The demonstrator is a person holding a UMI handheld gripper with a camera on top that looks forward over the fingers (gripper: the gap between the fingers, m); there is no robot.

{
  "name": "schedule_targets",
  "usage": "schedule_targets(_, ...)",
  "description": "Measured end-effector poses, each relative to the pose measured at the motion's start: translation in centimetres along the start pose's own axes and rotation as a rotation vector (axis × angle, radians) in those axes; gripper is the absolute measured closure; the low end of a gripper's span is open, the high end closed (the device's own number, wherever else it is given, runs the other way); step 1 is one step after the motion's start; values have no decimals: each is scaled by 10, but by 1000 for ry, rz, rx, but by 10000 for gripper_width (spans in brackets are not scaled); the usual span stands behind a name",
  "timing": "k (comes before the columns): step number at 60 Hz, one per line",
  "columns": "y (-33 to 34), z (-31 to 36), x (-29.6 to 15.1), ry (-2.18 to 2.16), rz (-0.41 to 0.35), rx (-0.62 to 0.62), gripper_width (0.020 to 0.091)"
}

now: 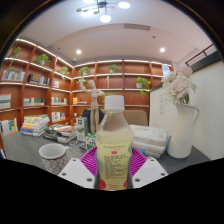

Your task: Pour water

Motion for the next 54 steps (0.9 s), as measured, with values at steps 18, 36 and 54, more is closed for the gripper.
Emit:
schedule_targets(18, 2, -4, 21, -10, 115, 38, 353)
schedule_targets(36, 75, -2, 45, -60, 157, 151, 288)
schedule_targets(54, 142, 22, 28, -107, 117, 148, 285)
Point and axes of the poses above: the point between the fingertips, and its own axes, seen from behind it with the camera up: z to the left, x down, y backward, against the way the camera looks, the point moved 4 cm from there along y, backward, against the way the camera looks, and after that the axes turned 11 degrees about z, right-handed, at the moved point
